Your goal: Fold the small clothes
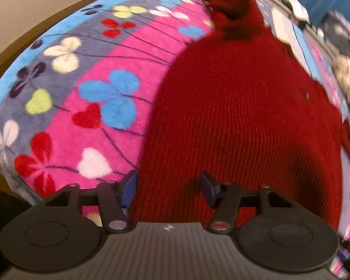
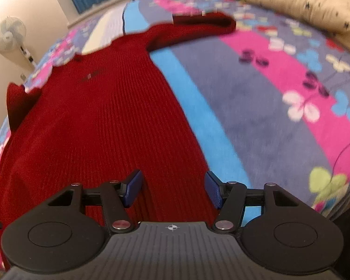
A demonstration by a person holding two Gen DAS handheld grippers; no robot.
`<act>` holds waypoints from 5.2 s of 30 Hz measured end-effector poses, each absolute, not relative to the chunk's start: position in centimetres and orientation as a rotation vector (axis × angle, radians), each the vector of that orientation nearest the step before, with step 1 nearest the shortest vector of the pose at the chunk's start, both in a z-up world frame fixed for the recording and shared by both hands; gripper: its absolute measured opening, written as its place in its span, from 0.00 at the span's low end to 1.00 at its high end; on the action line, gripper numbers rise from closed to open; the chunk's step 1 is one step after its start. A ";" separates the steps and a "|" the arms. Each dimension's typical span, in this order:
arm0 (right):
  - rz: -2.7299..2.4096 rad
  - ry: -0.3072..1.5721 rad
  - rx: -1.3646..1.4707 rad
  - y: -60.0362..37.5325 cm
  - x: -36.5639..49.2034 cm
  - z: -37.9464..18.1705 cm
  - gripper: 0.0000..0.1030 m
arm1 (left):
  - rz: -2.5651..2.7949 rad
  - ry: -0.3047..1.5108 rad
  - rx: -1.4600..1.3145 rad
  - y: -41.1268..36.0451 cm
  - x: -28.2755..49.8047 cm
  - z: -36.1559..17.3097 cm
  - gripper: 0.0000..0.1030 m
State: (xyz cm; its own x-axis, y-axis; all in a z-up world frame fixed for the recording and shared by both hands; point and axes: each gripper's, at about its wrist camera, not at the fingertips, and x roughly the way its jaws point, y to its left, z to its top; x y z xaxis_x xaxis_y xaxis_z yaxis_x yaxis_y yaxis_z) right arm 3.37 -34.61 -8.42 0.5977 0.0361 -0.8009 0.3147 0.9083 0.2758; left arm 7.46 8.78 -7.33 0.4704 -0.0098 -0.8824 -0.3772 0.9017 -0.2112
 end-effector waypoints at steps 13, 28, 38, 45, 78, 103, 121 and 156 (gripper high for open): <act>-0.131 0.898 0.467 -36.5 3.8 -8.6 0.55 | 0.205 0.968 -0.404 9.4 5.2 -5.3 0.13; -0.156 0.960 0.325 -35.8 4.6 -10.0 0.36 | 0.204 1.059 -0.371 8.5 6.6 -7.2 0.16; -0.163 0.499 0.399 -39.4 -1.1 -0.9 0.06 | 0.082 0.601 -0.330 10.5 1.1 1.8 0.07; -0.274 0.721 0.403 -42.4 0.6 -3.9 0.00 | 0.171 0.955 -0.383 12.0 4.0 -3.9 0.07; -0.271 0.623 0.260 -38.9 -0.7 1.2 0.06 | 0.194 0.896 -0.210 11.9 2.1 -2.9 0.09; 0.025 0.836 0.166 -32.5 2.0 -4.0 0.45 | 0.069 0.850 -0.117 4.7 4.1 -2.8 0.80; 0.043 0.624 0.194 -29.4 2.6 -0.8 0.45 | 0.090 0.628 0.000 0.6 4.1 0.7 0.83; 0.099 0.459 0.028 -24.5 4.5 6.8 0.39 | 0.102 0.432 -0.016 1.0 7.5 8.5 0.91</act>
State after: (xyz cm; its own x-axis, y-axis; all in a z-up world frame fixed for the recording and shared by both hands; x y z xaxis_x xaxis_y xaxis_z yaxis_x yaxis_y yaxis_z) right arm 4.51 -24.50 6.85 0.8919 0.1014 -0.4407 -0.0889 0.9948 0.0489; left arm 7.46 1.03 8.46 0.9032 0.0953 -0.4186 -0.1019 0.9948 0.0065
